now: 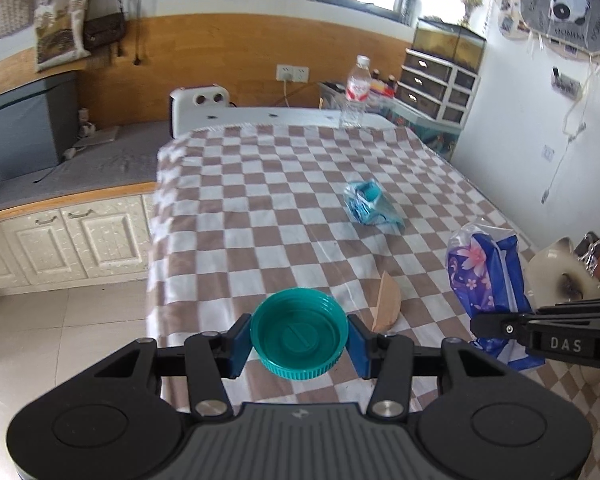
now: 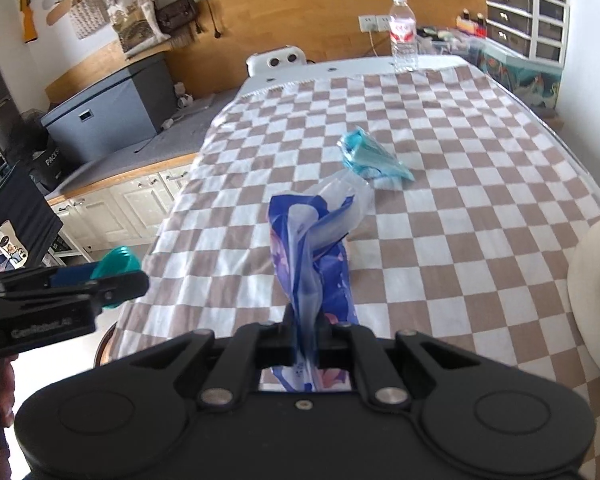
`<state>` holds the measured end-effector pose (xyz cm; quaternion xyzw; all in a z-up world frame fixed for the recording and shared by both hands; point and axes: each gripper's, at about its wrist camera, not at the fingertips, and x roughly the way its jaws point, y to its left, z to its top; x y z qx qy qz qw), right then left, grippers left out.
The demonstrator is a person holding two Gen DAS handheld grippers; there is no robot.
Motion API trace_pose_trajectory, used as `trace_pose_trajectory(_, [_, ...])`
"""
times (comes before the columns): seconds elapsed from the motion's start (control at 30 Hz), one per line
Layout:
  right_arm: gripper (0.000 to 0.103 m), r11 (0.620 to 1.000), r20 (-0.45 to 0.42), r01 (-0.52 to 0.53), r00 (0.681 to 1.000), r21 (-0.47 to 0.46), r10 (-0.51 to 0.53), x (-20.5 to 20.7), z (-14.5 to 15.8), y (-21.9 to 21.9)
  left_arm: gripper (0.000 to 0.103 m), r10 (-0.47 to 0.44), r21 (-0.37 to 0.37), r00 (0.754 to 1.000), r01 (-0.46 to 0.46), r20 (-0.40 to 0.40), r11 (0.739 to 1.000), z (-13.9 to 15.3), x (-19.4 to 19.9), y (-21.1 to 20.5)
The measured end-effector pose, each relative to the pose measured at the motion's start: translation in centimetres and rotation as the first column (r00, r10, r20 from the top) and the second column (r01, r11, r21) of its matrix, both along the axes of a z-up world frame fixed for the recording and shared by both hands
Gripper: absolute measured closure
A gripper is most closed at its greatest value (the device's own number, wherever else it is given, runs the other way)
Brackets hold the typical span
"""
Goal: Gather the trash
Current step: 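Carry the teal lid and blue-white bag with both tools over the wastebasket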
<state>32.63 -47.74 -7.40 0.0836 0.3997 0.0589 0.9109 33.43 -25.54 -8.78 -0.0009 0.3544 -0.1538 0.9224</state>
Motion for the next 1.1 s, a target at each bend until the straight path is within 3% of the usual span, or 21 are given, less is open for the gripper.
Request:
trace_pose_trajectory(0.37, [0.096,0.999,0.068,-0.045,0.997,-0.018,0.047,-1.7,2.0,5.9,0.053,0.104,-0.026,0.994,-0.104,0.025,0.994,2.0,-3.1,7.3])
trace_pose_trajectory(0.53, [0.096,0.997,0.052,-0.070,0.996,-0.015,0.070,-1.2,1.7,9.9,0.053,0.142,-0.038,0.990,-0.141,0.006,0.989,1.7,-2.9,11.8])
trace_pose_trajectory(0.87, [0.096,0.994,0.000,-0.106,0.994,-0.023,0.106,1.7,0.5,18.6,0.053,0.193,-0.040,0.980,-0.195,-0.045,0.980,0.2,0.6,21.0])
trace_pose_trajectory(1.1, [0.096,0.992,-0.062,-0.127,0.990,-0.011,0.126,5.1,-1.8,23.8,0.053,0.219,-0.024,0.966,-0.224,-0.134,0.974,-3.0,4.3,26.7])
